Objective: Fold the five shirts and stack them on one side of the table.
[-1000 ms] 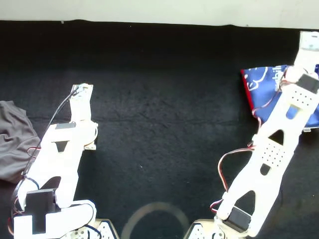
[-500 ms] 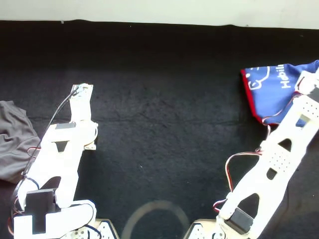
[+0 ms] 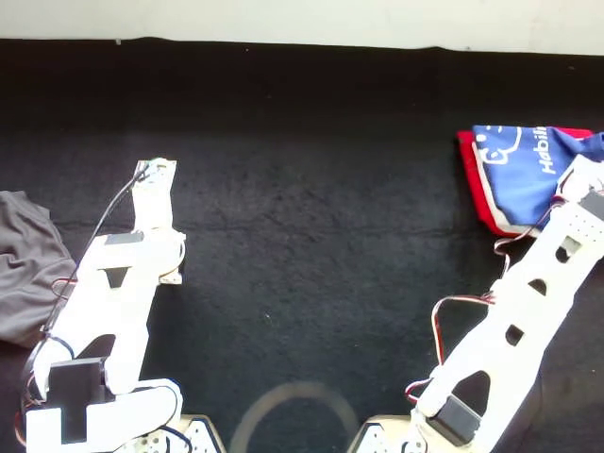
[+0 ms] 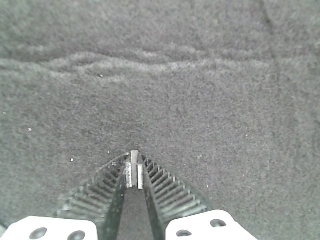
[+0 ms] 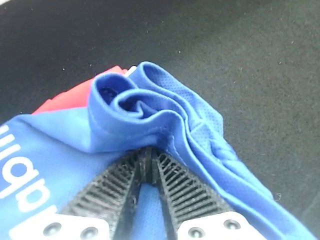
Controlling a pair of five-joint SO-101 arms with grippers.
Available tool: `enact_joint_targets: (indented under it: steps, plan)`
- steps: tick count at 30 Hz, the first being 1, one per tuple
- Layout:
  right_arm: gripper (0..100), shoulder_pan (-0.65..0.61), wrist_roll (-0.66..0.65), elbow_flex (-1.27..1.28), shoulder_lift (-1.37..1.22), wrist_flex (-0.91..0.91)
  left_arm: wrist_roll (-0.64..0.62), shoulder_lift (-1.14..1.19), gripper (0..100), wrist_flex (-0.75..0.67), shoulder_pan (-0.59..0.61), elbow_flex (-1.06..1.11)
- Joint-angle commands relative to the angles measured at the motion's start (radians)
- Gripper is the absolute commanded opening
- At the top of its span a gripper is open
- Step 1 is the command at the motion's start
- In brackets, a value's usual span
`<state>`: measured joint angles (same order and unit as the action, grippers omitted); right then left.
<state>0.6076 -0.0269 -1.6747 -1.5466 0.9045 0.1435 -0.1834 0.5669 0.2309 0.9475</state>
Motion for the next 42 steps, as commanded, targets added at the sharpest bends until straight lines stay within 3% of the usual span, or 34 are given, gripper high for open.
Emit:
enact_joint_targets:
  steps: [1, 5, 11, 16, 19, 21, 24, 42]
  plan:
    - [0.9, -0.005, 0.005, -0.093, 0.012, 0.007, 0.006, -0.01, 1, -0.026, 0.007, 0.002]
    - [1.5, -0.013, 0.051, -0.09, 0.153, 0.099, 0.006, -0.01, 1, -0.026, 0.007, 0.002]
    - [15.9, -0.033, 0.238, -0.087, 0.38, 0.243, 0.006, -0.01, 1, -0.026, 0.007, 0.002]
    - [15.1, -0.056, 0.238, -0.09, 0.446, 0.254, 0.006, -0.01, 1, -0.026, 0.007, 0.002]
    - [5.5, -0.07, 0.233, -0.085, 0.438, 0.251, 0.006, -0.01, 1, -0.026, 0.007, 0.002]
    - [0.2, -0.082, 0.157, -0.085, 0.41, 0.225, 0.006, -0.01, 1, -0.026, 0.007, 0.002]
    - [0.7, -0.093, 0.074, -0.087, 0.341, 0.176, 0.006, -0.01, 1, -0.026, 0.007, 0.002]
    - [0.7, -0.045, 0.071, -0.085, 0.016, -0.344, 0.006, -0.01, 1, -0.026, 0.007, 0.002]
